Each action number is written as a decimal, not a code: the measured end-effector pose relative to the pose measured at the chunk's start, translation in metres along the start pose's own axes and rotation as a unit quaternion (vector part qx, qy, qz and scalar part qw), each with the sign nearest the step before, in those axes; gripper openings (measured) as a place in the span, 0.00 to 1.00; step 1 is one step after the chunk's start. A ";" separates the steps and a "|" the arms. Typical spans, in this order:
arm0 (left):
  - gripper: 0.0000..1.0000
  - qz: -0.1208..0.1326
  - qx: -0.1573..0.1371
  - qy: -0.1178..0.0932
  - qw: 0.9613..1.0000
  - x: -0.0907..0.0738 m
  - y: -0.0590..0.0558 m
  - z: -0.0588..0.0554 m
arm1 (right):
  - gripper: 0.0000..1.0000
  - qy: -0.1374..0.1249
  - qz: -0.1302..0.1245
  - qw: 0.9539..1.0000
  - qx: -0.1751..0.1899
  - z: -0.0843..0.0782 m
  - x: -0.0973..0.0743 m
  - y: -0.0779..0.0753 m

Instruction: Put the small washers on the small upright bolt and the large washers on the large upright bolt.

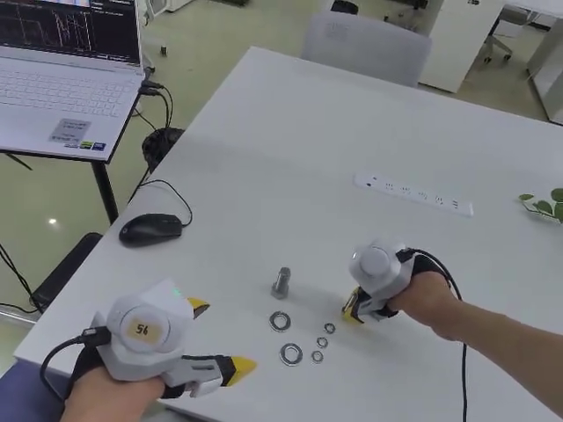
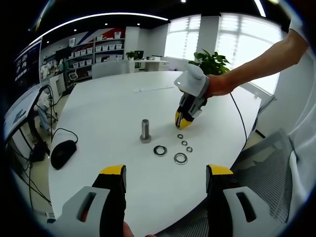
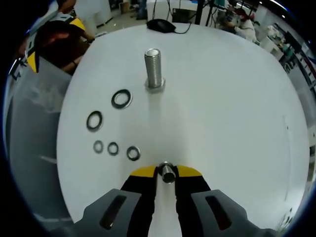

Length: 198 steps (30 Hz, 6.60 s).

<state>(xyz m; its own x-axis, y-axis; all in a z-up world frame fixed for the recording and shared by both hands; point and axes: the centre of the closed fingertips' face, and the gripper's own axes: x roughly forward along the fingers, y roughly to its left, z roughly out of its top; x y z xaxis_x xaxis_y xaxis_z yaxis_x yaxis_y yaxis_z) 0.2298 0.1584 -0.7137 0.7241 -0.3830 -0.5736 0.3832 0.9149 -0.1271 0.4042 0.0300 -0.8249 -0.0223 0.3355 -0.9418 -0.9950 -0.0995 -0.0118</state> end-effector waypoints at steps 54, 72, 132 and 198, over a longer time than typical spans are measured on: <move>0.65 -0.014 0.028 0.004 1.000 0.012 -0.005 0.013 | 0.26 -0.098 -0.038 0.991 0.080 -0.038 -0.050 0.054; 0.65 -0.012 0.026 0.005 1.000 0.013 -0.012 0.012 | 0.26 -0.103 -0.009 0.993 0.065 -0.025 -0.035 0.078; 0.64 -0.004 0.032 -0.001 0.999 0.009 -0.011 0.019 | 0.14 -0.083 0.020 0.995 -0.059 0.024 0.005 0.103; 0.64 -0.005 0.030 -0.005 1.000 0.010 -0.014 0.022 | 0.13 -0.112 -0.091 0.989 0.037 0.021 -0.063 -0.001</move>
<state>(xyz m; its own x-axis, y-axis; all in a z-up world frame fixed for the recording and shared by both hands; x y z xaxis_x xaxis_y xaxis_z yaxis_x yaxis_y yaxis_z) 0.2445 0.1394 -0.6994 0.7255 -0.3939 -0.5643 0.4243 0.9016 -0.0839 0.4044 0.0288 -0.7583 0.1447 0.5411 -0.8284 -0.9888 0.0482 -0.1412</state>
